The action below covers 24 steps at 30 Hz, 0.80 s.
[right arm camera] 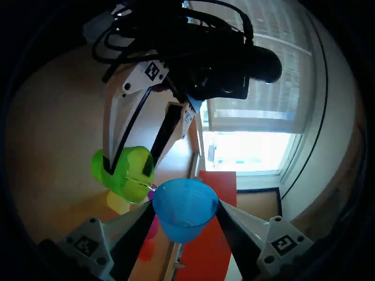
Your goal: Pour water
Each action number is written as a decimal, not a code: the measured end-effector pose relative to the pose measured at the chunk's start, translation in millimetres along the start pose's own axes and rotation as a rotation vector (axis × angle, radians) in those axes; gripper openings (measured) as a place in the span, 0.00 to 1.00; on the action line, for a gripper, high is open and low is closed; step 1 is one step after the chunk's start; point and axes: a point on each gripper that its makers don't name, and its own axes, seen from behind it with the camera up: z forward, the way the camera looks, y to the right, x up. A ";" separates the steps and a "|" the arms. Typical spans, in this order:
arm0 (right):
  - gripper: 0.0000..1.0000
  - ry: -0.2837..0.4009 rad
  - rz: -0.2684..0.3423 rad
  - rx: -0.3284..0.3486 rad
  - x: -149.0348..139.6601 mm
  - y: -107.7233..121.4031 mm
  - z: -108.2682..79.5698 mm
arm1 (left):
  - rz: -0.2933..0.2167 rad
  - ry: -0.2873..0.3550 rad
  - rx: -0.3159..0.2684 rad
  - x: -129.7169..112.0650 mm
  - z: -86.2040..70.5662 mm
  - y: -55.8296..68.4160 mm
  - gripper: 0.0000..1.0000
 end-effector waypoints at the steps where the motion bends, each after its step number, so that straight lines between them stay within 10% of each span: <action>1: 0.91 -0.001 -0.004 0.000 -0.2 -0.2 0.0 | 0.000 0.000 0.000 0.1 -0.1 0.0 0.87; 24: 0.92 -0.008 -0.058 -0.007 -6.4 2.8 6.9 | -0.003 0.006 0.003 -0.1 -1.2 -1.0 0.87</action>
